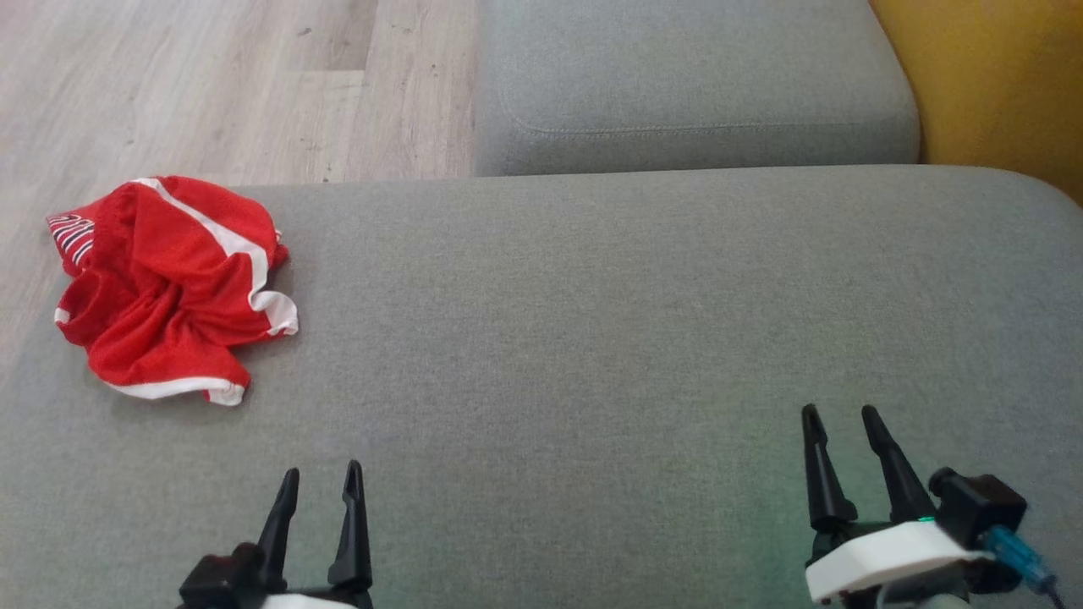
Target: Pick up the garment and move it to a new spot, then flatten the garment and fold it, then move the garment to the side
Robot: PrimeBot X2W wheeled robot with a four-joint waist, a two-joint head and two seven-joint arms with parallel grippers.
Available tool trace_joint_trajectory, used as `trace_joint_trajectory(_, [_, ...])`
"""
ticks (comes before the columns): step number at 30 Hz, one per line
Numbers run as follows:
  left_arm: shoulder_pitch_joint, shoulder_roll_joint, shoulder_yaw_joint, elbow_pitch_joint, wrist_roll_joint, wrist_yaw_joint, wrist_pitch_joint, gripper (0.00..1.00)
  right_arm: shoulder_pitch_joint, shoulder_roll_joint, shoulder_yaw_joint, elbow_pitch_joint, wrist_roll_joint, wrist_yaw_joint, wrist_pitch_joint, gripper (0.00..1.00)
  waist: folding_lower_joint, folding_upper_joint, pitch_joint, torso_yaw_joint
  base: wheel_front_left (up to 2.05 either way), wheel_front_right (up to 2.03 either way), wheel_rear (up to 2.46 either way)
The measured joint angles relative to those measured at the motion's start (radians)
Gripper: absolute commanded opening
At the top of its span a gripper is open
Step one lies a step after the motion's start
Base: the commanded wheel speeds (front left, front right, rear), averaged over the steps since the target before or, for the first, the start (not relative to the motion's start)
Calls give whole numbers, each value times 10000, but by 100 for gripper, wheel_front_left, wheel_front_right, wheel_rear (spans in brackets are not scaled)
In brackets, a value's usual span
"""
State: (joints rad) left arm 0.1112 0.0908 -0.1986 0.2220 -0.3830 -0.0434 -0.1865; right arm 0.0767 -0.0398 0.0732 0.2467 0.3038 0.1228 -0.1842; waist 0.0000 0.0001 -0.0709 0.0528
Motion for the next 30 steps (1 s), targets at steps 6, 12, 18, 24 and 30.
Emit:
trace_joint_trajectory(6, [34, -8, 0, 146, 443, 8, -138, 100, 6, 0, 82, 169, -698, 2, -184, 100, 0, 0, -81, 28, 0, 0, 0])
trace_joint_trajectory(12, [256, -23, -4, 326, 943, 56, -345, 100, 194, -2, 136, 355, -1325, 2, -334, 100, 0, 0, -160, 57, 0, 0, 0])
trace_joint_trajectory(18, [337, -23, -38, 366, 1496, 84, -456, 100, 207, -2, 167, 485, -2019, 2, -464, 100, 0, 0, -212, 89, 0, 0, 0])
trace_joint_trajectory(24, [382, -23, -75, 416, 1921, 94, -642, 100, 207, -4, 178, 539, -2539, 2, -640, 100, 0, 0, -242, 109, 0, 0, 0])
trace_joint_trajectory(30, [382, -23, -73, 472, 1919, 96, -642, 100, 207, -4, 159, 558, -2537, 2, -640, 100, 0, 0, -243, 106, 0, 0, 0])
